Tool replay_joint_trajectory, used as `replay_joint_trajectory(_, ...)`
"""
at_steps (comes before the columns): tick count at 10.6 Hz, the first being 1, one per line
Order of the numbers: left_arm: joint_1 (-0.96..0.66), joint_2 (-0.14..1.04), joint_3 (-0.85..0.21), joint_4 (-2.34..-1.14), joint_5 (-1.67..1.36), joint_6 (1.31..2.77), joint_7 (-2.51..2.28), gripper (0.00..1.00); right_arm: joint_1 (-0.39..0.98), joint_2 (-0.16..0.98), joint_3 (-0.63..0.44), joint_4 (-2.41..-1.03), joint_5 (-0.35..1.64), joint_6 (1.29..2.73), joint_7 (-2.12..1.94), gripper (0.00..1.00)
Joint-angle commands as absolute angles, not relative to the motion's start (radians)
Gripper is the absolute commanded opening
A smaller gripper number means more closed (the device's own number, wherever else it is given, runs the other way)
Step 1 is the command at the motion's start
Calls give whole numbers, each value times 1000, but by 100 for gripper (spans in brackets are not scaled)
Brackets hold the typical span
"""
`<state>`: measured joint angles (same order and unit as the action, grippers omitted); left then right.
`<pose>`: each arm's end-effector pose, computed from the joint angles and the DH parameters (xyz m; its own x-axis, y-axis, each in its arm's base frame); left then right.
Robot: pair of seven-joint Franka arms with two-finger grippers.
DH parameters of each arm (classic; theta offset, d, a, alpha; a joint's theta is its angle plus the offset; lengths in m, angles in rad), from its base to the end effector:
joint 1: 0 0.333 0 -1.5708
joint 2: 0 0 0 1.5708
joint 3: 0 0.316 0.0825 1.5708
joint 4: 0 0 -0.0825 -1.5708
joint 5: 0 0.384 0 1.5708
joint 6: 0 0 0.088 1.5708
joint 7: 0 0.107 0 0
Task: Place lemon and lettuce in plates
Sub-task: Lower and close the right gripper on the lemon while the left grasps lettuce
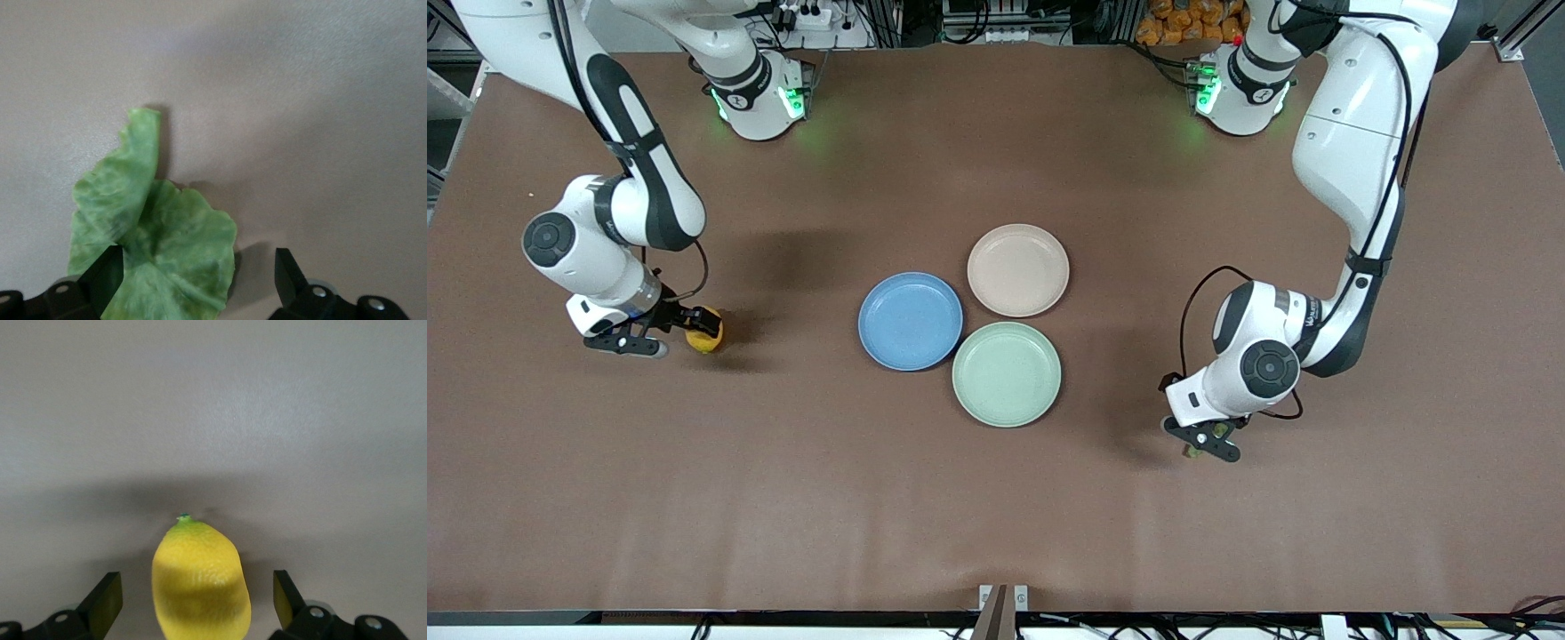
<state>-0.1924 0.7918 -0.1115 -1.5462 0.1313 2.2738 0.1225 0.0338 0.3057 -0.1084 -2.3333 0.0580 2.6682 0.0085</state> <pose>0.6702 -0.1954 0.1793 0.8838 -0.4640 -0.0596 -0.4652 -0.8851 -0.0085 0.5206 -0.0421 0.2093 0.9912 -0.1283 0.0319 -0.1285 -0.9917 0.0042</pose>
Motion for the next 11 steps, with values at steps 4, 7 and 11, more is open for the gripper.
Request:
replay_joint_trajectory(4, -189, 804, -101, -1513, 149, 2278, 166, 100, 23, 380, -98, -2372, 97, 2799, 2, 100)
replay_joint_trajectory(7, -178, 802, -94, -1493, 144, 2278, 190, 100, 26, 413, -94, -2372, 112, 2842, 2, 98)
replay_joint_trajectory(11, -181, 805, -94, -1493, 147, 2278, 198, 100, 28, 413, -81, -2367, 112, 2836, 5, 30)
